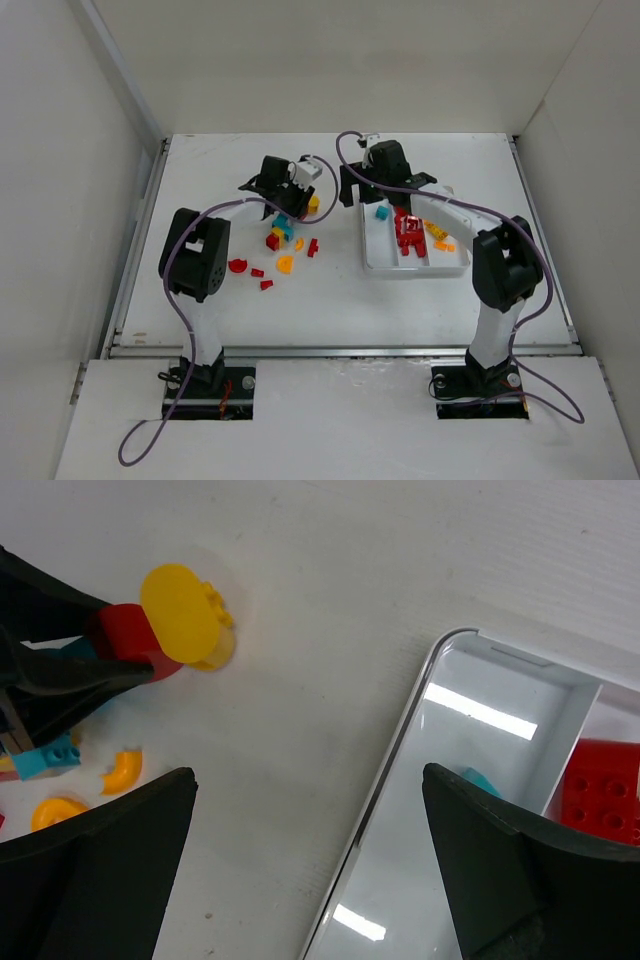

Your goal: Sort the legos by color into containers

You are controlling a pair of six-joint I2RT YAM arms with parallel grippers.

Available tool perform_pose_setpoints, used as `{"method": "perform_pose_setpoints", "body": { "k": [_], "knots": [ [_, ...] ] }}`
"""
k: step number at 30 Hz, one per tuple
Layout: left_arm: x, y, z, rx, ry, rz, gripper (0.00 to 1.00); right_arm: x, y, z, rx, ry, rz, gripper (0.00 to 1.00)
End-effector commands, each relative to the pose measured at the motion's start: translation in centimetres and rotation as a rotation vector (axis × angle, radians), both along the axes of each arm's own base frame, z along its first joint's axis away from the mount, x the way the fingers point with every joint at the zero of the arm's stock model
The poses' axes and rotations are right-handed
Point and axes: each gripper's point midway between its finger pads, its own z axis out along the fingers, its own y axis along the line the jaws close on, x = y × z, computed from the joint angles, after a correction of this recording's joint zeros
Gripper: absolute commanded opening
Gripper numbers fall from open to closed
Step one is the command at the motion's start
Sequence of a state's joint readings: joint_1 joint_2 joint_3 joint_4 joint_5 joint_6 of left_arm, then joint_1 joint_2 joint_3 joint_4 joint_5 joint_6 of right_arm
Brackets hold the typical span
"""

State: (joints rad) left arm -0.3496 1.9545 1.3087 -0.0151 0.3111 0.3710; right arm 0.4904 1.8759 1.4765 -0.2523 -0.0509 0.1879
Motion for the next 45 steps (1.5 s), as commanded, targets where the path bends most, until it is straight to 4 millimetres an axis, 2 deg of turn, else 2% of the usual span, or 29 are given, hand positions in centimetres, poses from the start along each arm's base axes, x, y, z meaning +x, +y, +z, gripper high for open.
{"method": "perform_pose_setpoints", "body": {
  "k": [1, 2, 5, 6, 7, 9, 10, 12, 13, 15, 16, 17, 19, 20, 22, 24, 27, 29, 31, 35, 38, 41, 42, 44, 45],
  "knots": [
    [1.2, -0.4, 1.2, -0.008, -0.028, 0.014, 0.05, 1.1, 0.2, 3.8, 0.049, -0.106, -0.013, 1.0],
    [1.2, -0.4, 1.2, -0.008, -0.028, 0.014, 0.0, 1.1, 0.2, 3.8, 0.049, -0.106, -0.013, 1.0],
    [0.7, -0.7, 1.7, -0.008, -0.02, -0.033, 0.0, 1.3, 0.0, 4.9, 0.04, -0.135, -0.01, 1.0],
    [0.6, -0.6, 2.4, -0.003, -0.035, -0.043, 0.0, 1.5, -0.8, 5.4, 0.039, -0.14, -0.009, 1.0],
    [0.3, -0.8, 3.8, -0.011, -0.058, -0.069, 0.0, 1.5, -1.0, 7.0, 0.055, -0.171, 0.01, 1.0],
    [0.0, -1.1, 5.9, 0.007, -0.13, -0.168, 0.0, 0.9, -1.3, 8.9, 0.083, -0.208, 0.128, 1.0],
    [-0.1, -0.8, 8.2, 0.005, -0.188, -0.198, 0.0, 0.2, -1.3, 10.8, 0.102, -0.249, 0.187, 1.0],
    [-1.1, -1.6, 10.7, -0.033, -0.245, -0.308, 0.0, -1.0, -1.3, 12.3, 0.097, -0.294, 0.305, 1.0],
    [-1.9, -1.2, 12.7, -0.026, -0.316, -0.376, 0.0, -2.2, -0.9, 12.7, 0.121, -0.288, 0.383, 1.0],
    [-4.2, -2.3, 14.8, -0.062, -0.391, -0.523, 0.0, -3.7, -0.2, 14.0, 0.14, -0.315, 0.482, 1.0],
    [-5.0, -2.4, 15.6, -0.062, -0.432, -0.568, 0.0, -5.4, 1.0, 14.4, 0.203, -0.303, 0.583, 1.0],
    [-6.6, -2.2, 16.5, -0.056, -0.484, -0.618, 0.0, -6.3, 1.6, 15.1, 0.241, -0.304, 0.642, 1.0],
    [-8.0, -2.8, 18.3, -0.079, -0.57, -0.659, 0.0, -7.9, 2.8, 15.2, 0.338, -0.246, 0.723, 1.0],
    [-9.5, -2.9, 18.8, -0.083, -0.598, -0.672, 0.0, -8.3, 3.4, 16.5, 0.393, -0.268, 0.761, 1.0],
    [-10.8, -3.5, 19.8, -0.099, -0.653, -0.698, 0.0, -8.8, 4.1, 16.5, 0.478, -0.195, 0.756, 1.0],
    [-12.5, -3.7, 20.1, -0.124, -0.672, -0.71, 0.0, -9.5, 5.0, 17.5, 0.53, -0.203, 0.81, 1.0],
    [-13.7, -4.2, 21.2, -0.146, -0.714, -0.72, 0.0, -10.2, 5.8, 17.5, 0.581, -0.154, 0.843, 1.0],
    [-13.7, -4.2, 20.9, -0.14, -0.721, -0.706, 0.0, -10.7, 6.4, 17.6, 0.612, -0.117, 0.878, 1.0],
    [-14.2, -4.3, 21.5, -0.145, -0.744, -0.7, 0.0, -11.6, 6.9, 17.3, 0.634, -0.078, 0.934, 1.0],
    [-14.2, -4.4, 22.0, -0.166, -0.77, -0.685, 0.0, -11.8, 7.8, 15.2, 0.65, 0.002, 0.938, 0.91],
    [-13.8, -4.2, 23.0, -0.173, -0.792, -0.65, 0.0, -12.5, 8.0, 14.4, 0.658, 0.04, 0.944, 0.91],
    [-13.0, -4.0, 23.0, -0.174, -0.789, -0.604, 0.0, -12.4, 8.1, 13.6, 0.659, 0.06, 0.938, 0.84],
    [-12.9, -4.1, 22.7, -0.173, -0.779, -0.605, 0.0, -12.3, 8.1, 13.2, 0.663, 0.08, 0.93, 0.69],
    [-13.1, -4.2, 22.7, -0.18, -0.778, -0.615, 0.0, -12.6, 8.4, 13.2, 0.663, 0.083, 0.939, 0.48],
    [-13.1, -4.2, 22.7, -0.18, -0.778, -0.615, 0.0, -12.8, 8.7, 13.6, 0.658, 0.069, 0.936, 0.33]
  ]
}}
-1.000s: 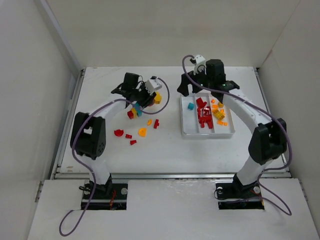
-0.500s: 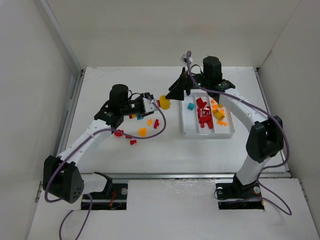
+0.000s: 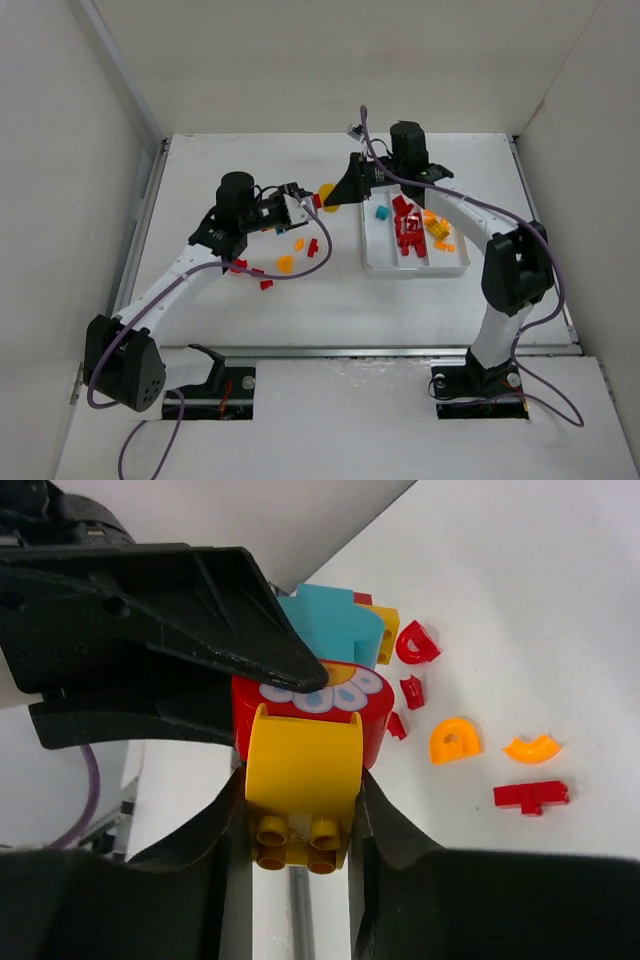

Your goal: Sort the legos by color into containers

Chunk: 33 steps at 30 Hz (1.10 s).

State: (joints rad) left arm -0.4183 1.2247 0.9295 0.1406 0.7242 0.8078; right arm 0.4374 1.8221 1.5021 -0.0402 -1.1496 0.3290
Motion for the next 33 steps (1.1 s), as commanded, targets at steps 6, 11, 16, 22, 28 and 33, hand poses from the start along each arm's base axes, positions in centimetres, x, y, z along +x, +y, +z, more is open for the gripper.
{"method": "perform_pose_setpoints", "body": {
  "k": [6, 11, 16, 22, 28, 33],
  "knots": [
    [0.3, 0.0, 2.1, -0.062, -0.009, 0.056, 0.0, 1.1, -1.4, 2.1, 0.005, -0.126, -0.135, 0.0],
    [1.0, 1.5, -2.0, 0.004, 0.15, 0.199, 0.0, 5.7, -9.7, 0.1, -0.092, -0.045, -0.593, 0.0],
    [0.6, 1.5, -3.2, 0.017, 0.196, 0.196, 0.0, 8.6, -20.1, -5.0, -0.381, 0.008, -1.06, 0.0],
    [0.6, 1.3, -3.6, 0.009, 0.206, 0.186, 0.0, 9.1, -29.7, -10.9, -0.939, -0.012, -1.308, 0.0],
    [0.7, 0.9, -2.9, -0.025, 0.202, 0.183, 0.0, 12.2, -33.2, -13.8, -1.107, 0.011, -1.294, 0.01],
    [0.6, 0.9, -3.7, -0.02, 0.217, 0.198, 0.0, 13.9, -32.4, -15.7, -1.129, 0.011, -1.209, 0.14]
  ]
}}
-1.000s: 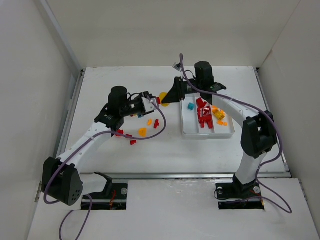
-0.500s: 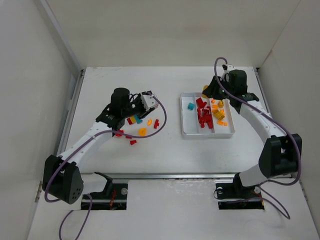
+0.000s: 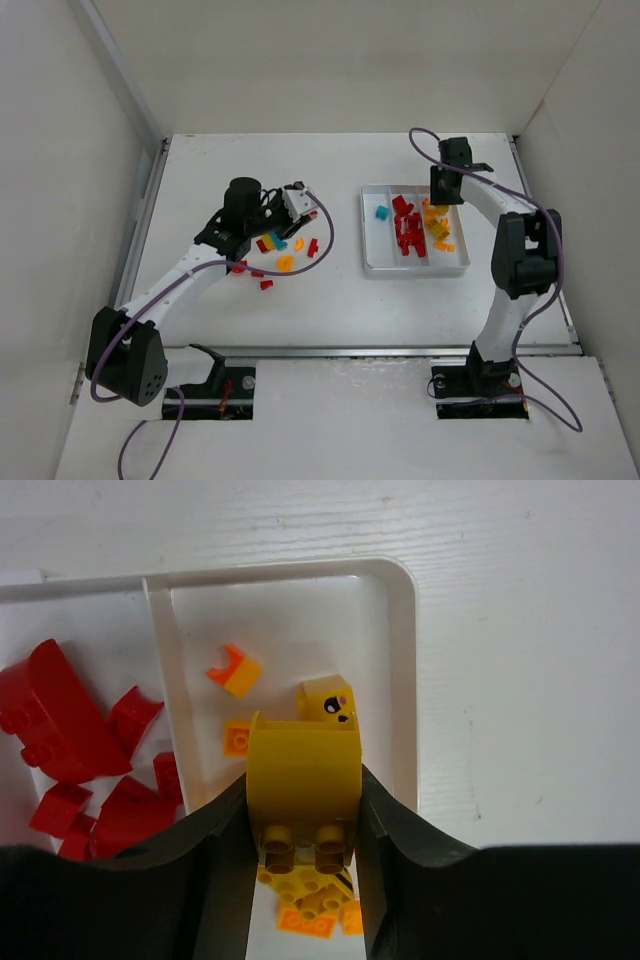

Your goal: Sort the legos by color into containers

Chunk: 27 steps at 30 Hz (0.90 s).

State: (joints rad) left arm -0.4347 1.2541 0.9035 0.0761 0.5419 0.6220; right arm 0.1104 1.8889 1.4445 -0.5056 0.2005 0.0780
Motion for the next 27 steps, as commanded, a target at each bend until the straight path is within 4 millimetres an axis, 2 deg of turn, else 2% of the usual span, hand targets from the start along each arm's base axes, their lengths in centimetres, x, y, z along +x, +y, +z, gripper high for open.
{"method": "perform_pose_setpoints", "body": {
  "k": [1, 2, 3, 5, 6, 7, 9, 10, 12, 15, 16, 18, 19, 21, 22, 23, 24, 26, 27],
  "knots": [
    [-0.2, -0.6, 0.3, -0.031, -0.015, -0.005, 0.0, 1.7, -0.2, 1.7, -0.041, -0.028, 0.042, 0.18],
    [-0.2, -0.5, 0.7, -0.033, -0.026, 0.003, 0.0, 1.8, 0.0, 1.5, -0.033, -0.02, 0.049, 0.23],
    [-0.2, -0.5, 0.7, -0.033, -0.026, 0.003, 0.0, 1.7, 0.0, 0.9, -0.034, -0.008, 0.049, 0.38],
    [-0.3, -0.4, 1.1, -0.037, -0.036, 0.003, 0.0, 1.7, 0.0, 0.9, -0.034, -0.007, 0.049, 0.54],
    [-0.6, -0.5, 0.7, -0.027, -0.021, 0.002, 0.0, 1.8, 0.0, 1.5, -0.033, -0.02, 0.049, 0.65],
    [-0.8, -0.8, 0.7, -0.019, -0.031, -0.011, 0.0, 1.5, -0.1, 1.2, -0.033, -0.011, 0.049, 0.67],
    [-1.0, -0.8, 0.8, -0.008, -0.04, -0.015, 0.0, 1.5, -0.1, 2.5, -0.03, -0.046, 0.048, 0.67],
    [-1.0, -0.8, 0.8, -0.002, -0.048, -0.018, 0.0, 1.1, -0.1, 2.4, -0.031, -0.041, 0.049, 0.71],
    [-1.2, -1.1, 0.8, -0.002, -0.048, -0.028, 0.0, 0.7, 0.0, 3.0, -0.023, -0.051, 0.054, 0.72],
    [-1.6, -1.4, 1.2, -0.01, -0.055, -0.045, 0.0, 0.4, 0.9, 5.1, 0.023, -0.106, 0.087, 0.72],
    [-1.6, -1.4, 1.2, -0.01, -0.055, -0.045, 0.0, 0.0, 1.2, 6.3, 0.035, -0.137, 0.111, 0.72],
    [-1.7, -1.6, 1.6, -0.018, -0.062, -0.055, 0.0, -0.4, 2.1, 7.8, 0.064, -0.184, 0.168, 0.69],
    [-1.7, -1.8, 2.2, -0.023, -0.077, -0.071, 0.0, -0.5, 3.6, 8.9, 0.123, -0.224, 0.244, 0.67],
    [-2.1, -2.3, 2.8, -0.037, -0.076, -0.105, 0.0, -2.2, 5.2, 11.6, 0.162, -0.31, 0.364, 0.67],
    [-2.1, -2.6, 3.1, -0.045, -0.077, -0.121, 0.0, -2.9, 8.6, 13.3, 0.218, -0.378, 0.497, 0.67],
    [-2.2, -2.8, 3.7, -0.046, -0.091, -0.144, 0.0, -4.8, 10.0, 14.8, 0.233, -0.429, 0.58, 0.68],
    [-3.0, -3.2, 3.6, -0.052, -0.079, -0.189, 0.0, -5.8, 11.7, 15.8, 0.218, -0.473, 0.694, 0.7],
    [-3.4, -3.7, 4.5, -0.064, -0.096, -0.231, 0.0, -9.4, 17.3, 17.7, 0.3, -0.549, 0.969, 0.7],
    [-3.8, -3.7, 4.3, -0.059, -0.088, -0.251, 0.0, -11.1, 18.9, 18.1, 0.308, -0.581, 1.076, 0.7]
  ]
}}
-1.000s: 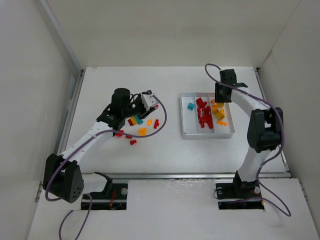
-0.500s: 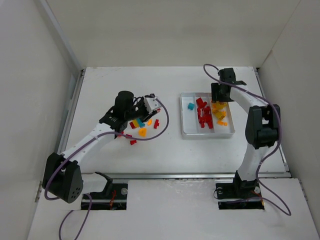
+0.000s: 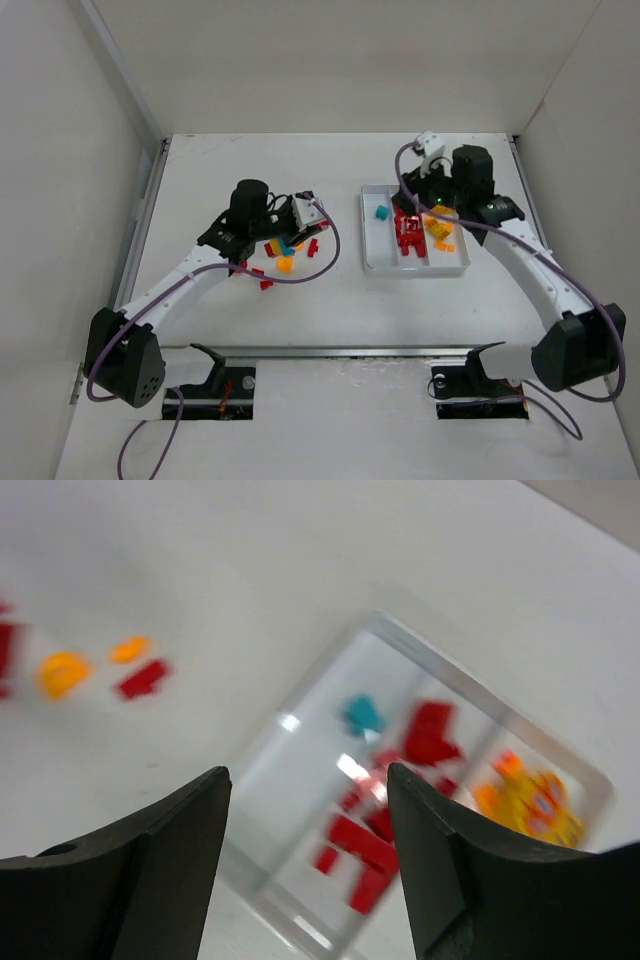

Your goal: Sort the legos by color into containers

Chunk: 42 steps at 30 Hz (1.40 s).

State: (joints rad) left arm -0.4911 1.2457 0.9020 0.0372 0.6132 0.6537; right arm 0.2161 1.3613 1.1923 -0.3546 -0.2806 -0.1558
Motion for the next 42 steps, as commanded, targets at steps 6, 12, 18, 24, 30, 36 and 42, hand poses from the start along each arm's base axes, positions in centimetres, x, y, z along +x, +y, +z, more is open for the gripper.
{"method": "perform_pose_setpoints", "body": {
  "k": [6, 12, 18, 24, 30, 36, 42],
  "knots": [
    [-3.7, -3.1, 6.4, -0.105, -0.103, -0.302, 0.0, -11.6, 19.7, 3.2, 0.055, -0.276, 0.908, 0.7],
    [-5.5, -3.3, 6.4, -0.088, -0.087, -0.419, 0.0, -10.2, 21.9, 3.3, 0.041, -0.304, 0.965, 0.7],
    [-6.7, -3.2, 6.9, -0.106, -0.08, -0.473, 0.0, -10.3, 21.7, 4.2, 0.021, -0.359, 0.979, 0.68],
    [-6.8, -2.7, 7.8, -0.134, -0.083, -0.501, 0.0, -10.2, 21.7, 3.3, 0.015, -0.356, 0.971, 0.64],
    [-7.4, -2.9, 9.0, -0.168, -0.092, -0.555, 0.0, -10.1, 21.2, 3.4, 0.005, -0.367, 0.951, 0.47],
    [-8.4, -2.8, 9.6, -0.201, -0.064, -0.598, 0.0, -10.6, 20.6, 5.1, 0.01, -0.436, 0.932, 0.55],
    [-9.0, -2.9, 10.2, -0.228, -0.035, -0.619, 0.0, -10.6, 20.4, 6.6, 0.048, -0.501, 0.89, 0.39]
  ]
}}
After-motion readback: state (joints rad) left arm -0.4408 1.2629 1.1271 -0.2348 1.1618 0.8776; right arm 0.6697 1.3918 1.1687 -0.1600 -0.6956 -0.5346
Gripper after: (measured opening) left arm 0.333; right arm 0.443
